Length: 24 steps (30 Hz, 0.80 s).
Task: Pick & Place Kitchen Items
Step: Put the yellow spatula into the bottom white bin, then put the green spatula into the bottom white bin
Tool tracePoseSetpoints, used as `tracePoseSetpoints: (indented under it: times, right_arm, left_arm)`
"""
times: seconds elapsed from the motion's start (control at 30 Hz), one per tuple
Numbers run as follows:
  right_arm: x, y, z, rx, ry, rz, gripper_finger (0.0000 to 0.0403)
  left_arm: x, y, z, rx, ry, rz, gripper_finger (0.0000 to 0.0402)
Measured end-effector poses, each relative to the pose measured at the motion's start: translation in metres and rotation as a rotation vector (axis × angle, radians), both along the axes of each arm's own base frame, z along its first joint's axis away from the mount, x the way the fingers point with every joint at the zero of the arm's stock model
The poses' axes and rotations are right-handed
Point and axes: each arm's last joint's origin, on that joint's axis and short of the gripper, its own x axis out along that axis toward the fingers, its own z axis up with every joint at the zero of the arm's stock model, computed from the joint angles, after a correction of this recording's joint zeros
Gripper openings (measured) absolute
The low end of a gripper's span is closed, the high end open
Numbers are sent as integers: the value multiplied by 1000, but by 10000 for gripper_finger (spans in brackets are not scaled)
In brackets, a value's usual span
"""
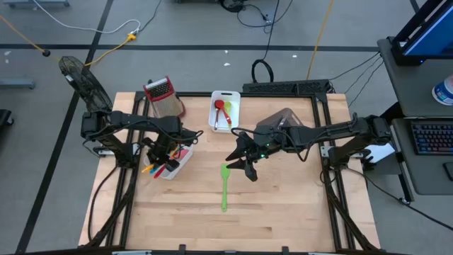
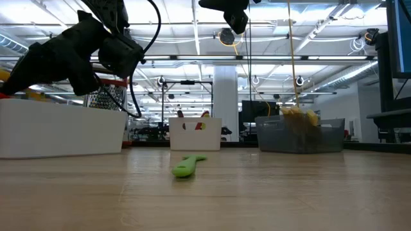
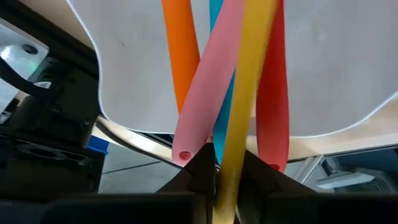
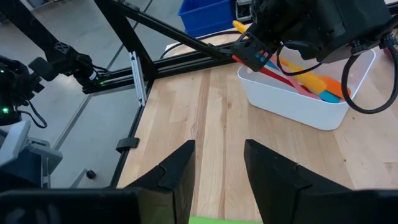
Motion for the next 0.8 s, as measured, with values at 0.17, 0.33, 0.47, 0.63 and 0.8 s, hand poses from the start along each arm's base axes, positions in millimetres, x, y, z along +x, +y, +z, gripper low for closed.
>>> tracePoseSetpoints:
  times: [0.17, 0.33, 0.47, 0.63, 0.8]
  right_arm:
    - [0, 0, 0, 0, 0, 0, 130]
    - [0, 0, 0, 0, 0, -1, 130]
    - [0, 0, 0, 0, 0, 0, 130]
    - [-1, 0, -2, 0, 25, 5, 130]
    - [-3, 0, -6, 33, 75, -10, 130]
  left_arm:
    - [0, 0, 0, 4, -1, -7, 98]
    - [0, 0, 1, 1, -12, -12, 147]
    - [2, 1, 10, 16, -57, -4, 170]
    - [3, 1, 39, 93, -157, 50, 176]
    - [1, -3, 81, 219, -394, -5, 177]
